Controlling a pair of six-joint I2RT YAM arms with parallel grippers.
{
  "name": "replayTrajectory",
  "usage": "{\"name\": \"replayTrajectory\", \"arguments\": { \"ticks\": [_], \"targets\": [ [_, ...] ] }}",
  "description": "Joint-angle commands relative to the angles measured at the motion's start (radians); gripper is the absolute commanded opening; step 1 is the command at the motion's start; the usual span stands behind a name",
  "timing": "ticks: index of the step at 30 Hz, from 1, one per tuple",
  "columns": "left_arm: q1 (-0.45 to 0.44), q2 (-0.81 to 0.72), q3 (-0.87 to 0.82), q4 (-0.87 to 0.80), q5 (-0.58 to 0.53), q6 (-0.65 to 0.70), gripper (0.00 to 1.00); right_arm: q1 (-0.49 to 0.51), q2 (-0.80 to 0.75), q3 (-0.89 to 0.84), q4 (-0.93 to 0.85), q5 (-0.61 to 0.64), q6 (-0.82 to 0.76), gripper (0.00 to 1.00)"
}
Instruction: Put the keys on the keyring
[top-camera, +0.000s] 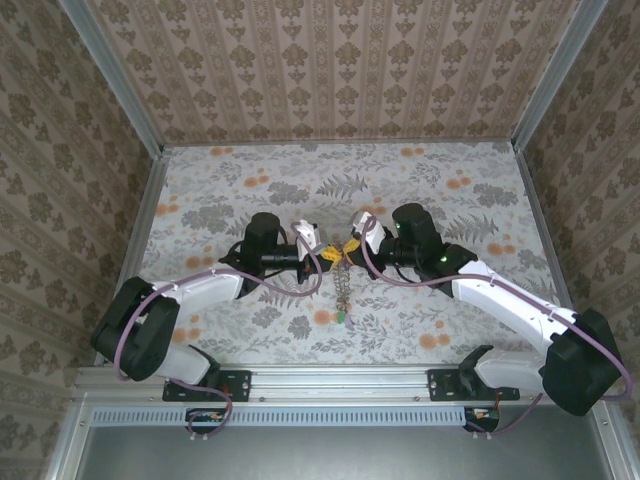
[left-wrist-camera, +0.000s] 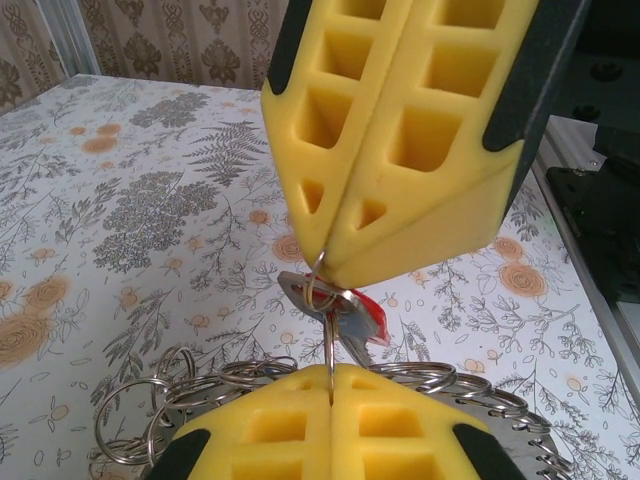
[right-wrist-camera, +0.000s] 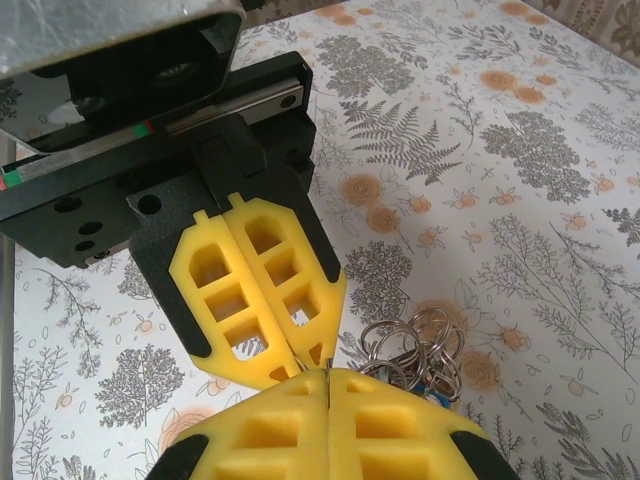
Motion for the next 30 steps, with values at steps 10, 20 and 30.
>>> {"name": "replayTrajectory", "arguments": {
  "ticks": [10, 20, 30],
  "targets": [
    [-0.007, 0.014, 0.003, 0.062, 0.007, -0.007, 0.0, 0.007, -0.078, 0.013, -0.124, 0.028, -0.047, 0.0],
    [-0.007, 0.022, 0.013, 0.059, 0.014, -0.006, 0.0, 0.008, -0.01, 0.037, -0.062, -0.026, -0.013, 0.0],
    [-0.008, 0.028, 0.012, 0.059, 0.016, -0.01, 0.0, 0.01, 0.034, 0.045, -0.031, -0.032, 0.006, 0.0]
  ]
}}
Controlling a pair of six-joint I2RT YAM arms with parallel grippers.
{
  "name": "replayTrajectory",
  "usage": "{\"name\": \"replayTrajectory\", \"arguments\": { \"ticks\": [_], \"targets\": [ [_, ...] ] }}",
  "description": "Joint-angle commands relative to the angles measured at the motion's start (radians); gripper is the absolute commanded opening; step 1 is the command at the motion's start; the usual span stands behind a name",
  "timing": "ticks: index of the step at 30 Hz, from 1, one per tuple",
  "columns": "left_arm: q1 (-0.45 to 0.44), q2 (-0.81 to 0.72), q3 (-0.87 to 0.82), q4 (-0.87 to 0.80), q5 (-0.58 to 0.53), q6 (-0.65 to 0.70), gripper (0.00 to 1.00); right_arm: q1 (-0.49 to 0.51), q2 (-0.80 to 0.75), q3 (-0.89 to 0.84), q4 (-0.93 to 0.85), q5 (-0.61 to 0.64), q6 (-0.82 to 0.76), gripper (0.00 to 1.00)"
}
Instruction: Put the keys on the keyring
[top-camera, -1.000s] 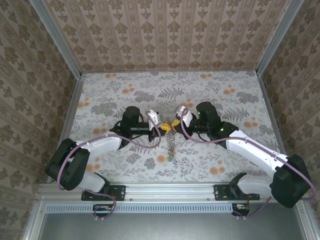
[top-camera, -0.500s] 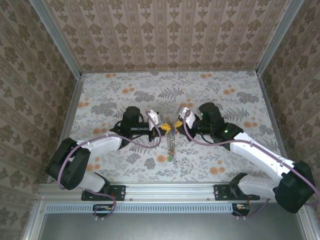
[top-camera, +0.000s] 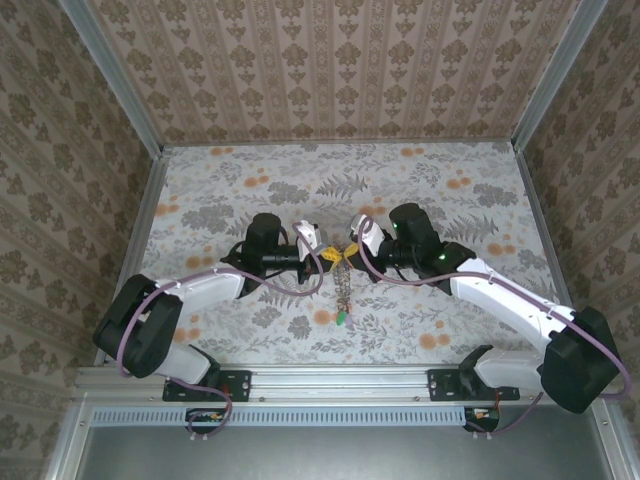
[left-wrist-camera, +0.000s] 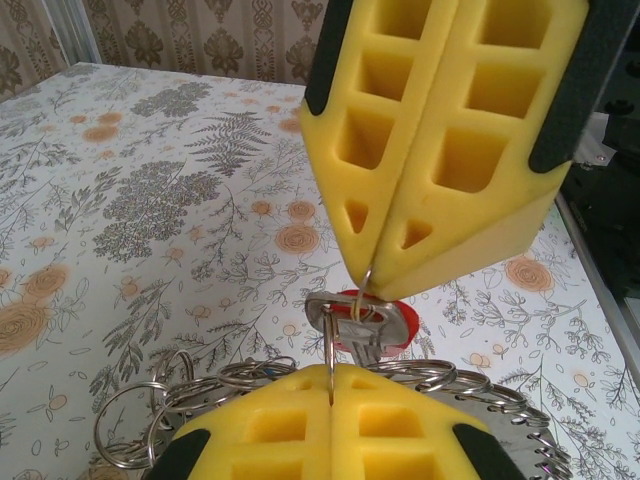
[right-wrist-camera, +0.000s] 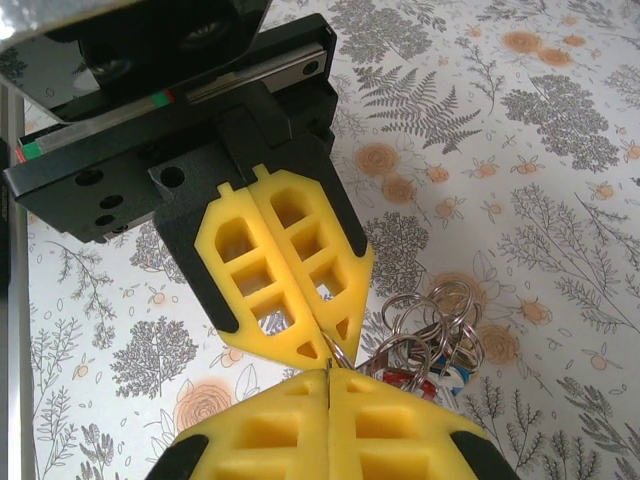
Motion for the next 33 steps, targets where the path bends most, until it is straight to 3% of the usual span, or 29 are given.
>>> {"name": "replayTrajectory", "arguments": {
  "ticks": [1, 8, 16, 24, 33],
  "targets": [
    [-0.008, 0.01, 0.014, 0.053, 0.025, -0.01, 0.0, 0.006, 0.018, 0.024, 0.042, -0.022, 0.019, 0.0],
    [-0.008, 0.011, 0.012, 0.054, 0.031, -0.009, 0.0, 0.012, 0.037, 0.021, 0.072, 0.041, 0.03, 0.0],
    [-0.008, 0.008, 0.007, 0.056, 0.011, -0.012, 0.0, 0.013, 0.046, 0.026, 0.031, -0.018, 0.023, 0.0],
    [-0.008, 0.007, 0.003, 0.055, 0.008, -0.01, 0.0, 0.011, -0.011, 0.009, -0.033, 0.003, 0.0, 0.0],
    [-0.008, 0.011, 0.01, 0.046, 0.029, -0.007, 0.0, 0.012, 0.035, 0.018, 0.047, -0.002, 0.04, 0.0]
  ]
}}
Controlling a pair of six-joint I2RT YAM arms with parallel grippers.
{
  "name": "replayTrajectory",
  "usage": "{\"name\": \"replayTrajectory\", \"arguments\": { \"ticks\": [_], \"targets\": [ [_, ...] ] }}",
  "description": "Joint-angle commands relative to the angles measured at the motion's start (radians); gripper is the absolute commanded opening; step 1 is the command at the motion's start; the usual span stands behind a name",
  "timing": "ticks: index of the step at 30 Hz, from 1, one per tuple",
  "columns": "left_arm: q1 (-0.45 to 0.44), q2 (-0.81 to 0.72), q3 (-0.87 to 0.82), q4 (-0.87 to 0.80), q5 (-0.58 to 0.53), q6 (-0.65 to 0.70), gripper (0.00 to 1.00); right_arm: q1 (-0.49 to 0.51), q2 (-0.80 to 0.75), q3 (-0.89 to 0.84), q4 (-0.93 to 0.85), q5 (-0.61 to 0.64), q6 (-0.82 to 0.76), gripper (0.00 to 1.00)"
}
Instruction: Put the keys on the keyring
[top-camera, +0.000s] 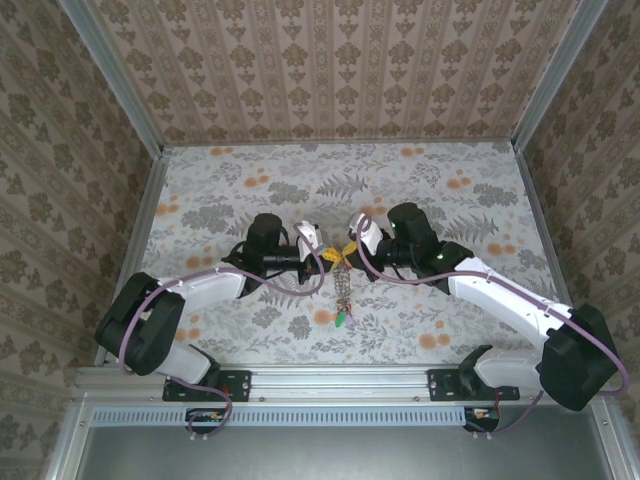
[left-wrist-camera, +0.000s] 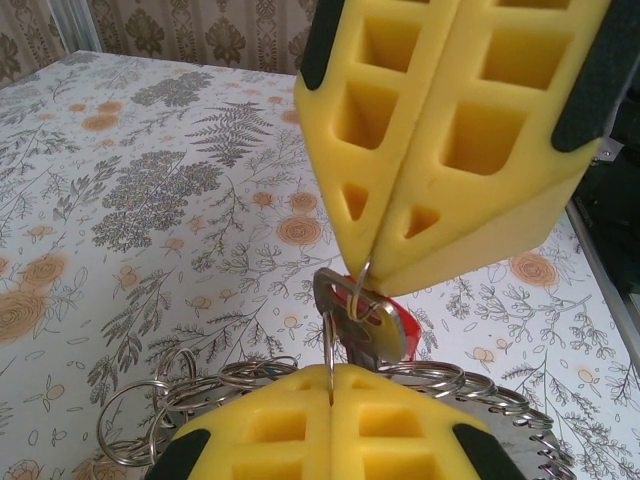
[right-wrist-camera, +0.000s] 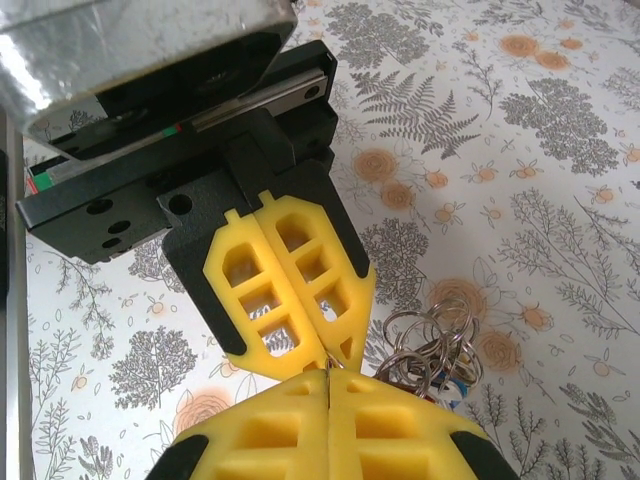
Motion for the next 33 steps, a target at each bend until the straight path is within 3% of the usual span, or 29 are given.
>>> {"name": "replayTrajectory", "arguments": {
  "ticks": [1, 9, 14, 23, 33],
  "targets": [
    [-0.007, -0.003, 0.009, 0.048, 0.036, -0.007, 0.0, 0.005, 0.03, 0.023, 0.019, -0.011, 0.019, 0.0],
    [-0.008, -0.004, 0.01, 0.053, 0.03, -0.007, 0.0, 0.005, 0.032, 0.023, 0.001, -0.004, 0.004, 0.0],
    [-0.009, -0.003, 0.014, 0.042, 0.046, 0.003, 0.0, 0.005, 0.038, 0.016, 0.056, 0.077, 0.056, 0.0],
    [-0.01, -0.009, 0.007, 0.04, 0.058, 0.03, 0.0, 0.005, 0.074, 0.066, -0.014, 0.185, 0.098, 0.0],
    [-0.01, -0.009, 0.002, 0.042, 0.056, 0.044, 0.0, -0.001, 0.106, 0.101, -0.066, 0.214, 0.151, 0.0]
  ]
}}
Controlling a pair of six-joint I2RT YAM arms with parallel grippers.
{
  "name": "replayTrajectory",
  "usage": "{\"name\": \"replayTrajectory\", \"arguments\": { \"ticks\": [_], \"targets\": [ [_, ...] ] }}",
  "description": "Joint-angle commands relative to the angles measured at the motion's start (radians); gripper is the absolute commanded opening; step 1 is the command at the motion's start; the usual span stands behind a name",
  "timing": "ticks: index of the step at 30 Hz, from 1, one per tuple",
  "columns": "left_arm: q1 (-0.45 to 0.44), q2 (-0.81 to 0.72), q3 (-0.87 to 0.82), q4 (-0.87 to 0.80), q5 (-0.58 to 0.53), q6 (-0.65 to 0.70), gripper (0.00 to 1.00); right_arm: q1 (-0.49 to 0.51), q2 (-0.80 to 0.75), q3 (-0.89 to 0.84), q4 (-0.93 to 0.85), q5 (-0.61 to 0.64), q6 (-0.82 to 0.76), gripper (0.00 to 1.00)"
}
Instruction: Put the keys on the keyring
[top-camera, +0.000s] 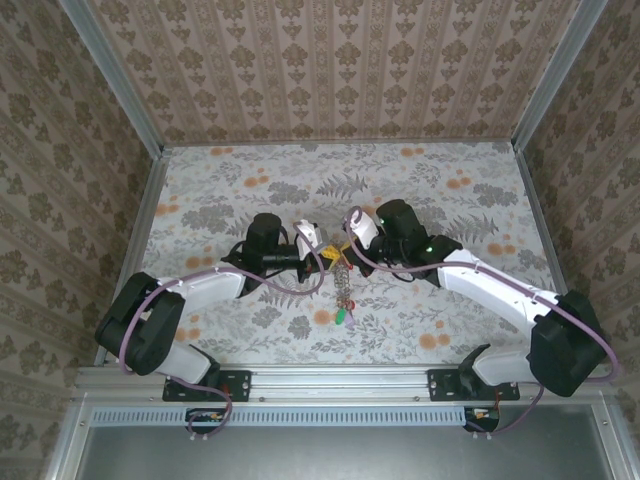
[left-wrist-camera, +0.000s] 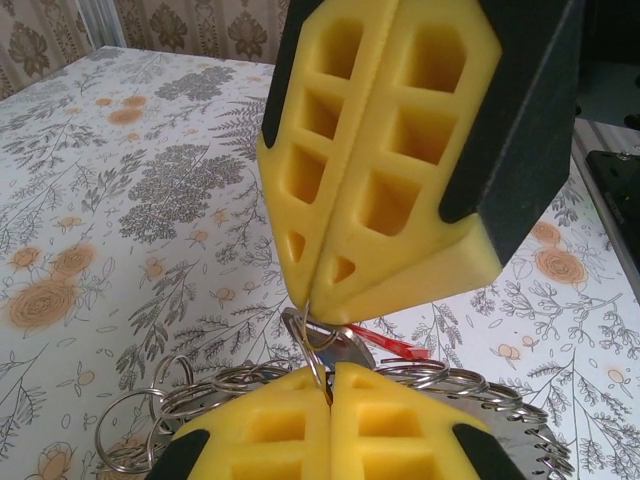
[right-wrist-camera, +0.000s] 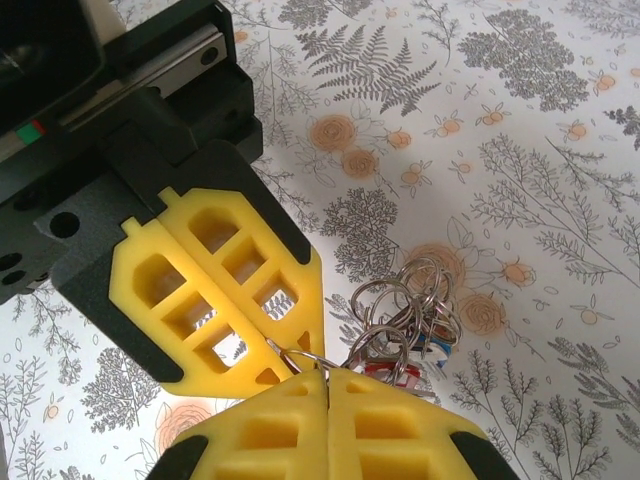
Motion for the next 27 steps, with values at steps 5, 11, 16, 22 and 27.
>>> {"name": "replayTrajectory", "arguments": {
  "ticks": [5, 11, 16, 22, 27],
  "targets": [
    [-0.013, -0.006, -0.004, 0.049, 0.08, 0.033, 0.0, -0.036, 0.033, 0.051, -0.035, 0.083, 0.09, 0.0],
    [-0.013, 0.001, -0.006, 0.048, 0.078, 0.039, 0.0, -0.06, 0.037, 0.064, -0.065, 0.056, 0.119, 0.0],
    [-0.013, 0.001, -0.005, 0.035, 0.075, 0.049, 0.0, -0.079, 0.028, 0.07, -0.077, 0.045, 0.132, 0.0],
    [-0.014, 0.004, 0.002, 0.024, 0.076, 0.056, 0.0, -0.084, 0.041, 0.091, -0.11, 0.019, 0.132, 0.0],
    [-0.015, 0.011, 0.004, 0.034, 0.072, 0.051, 0.0, -0.087, 0.081, 0.098, -0.127, -0.007, 0.135, 0.0]
  ]
}}
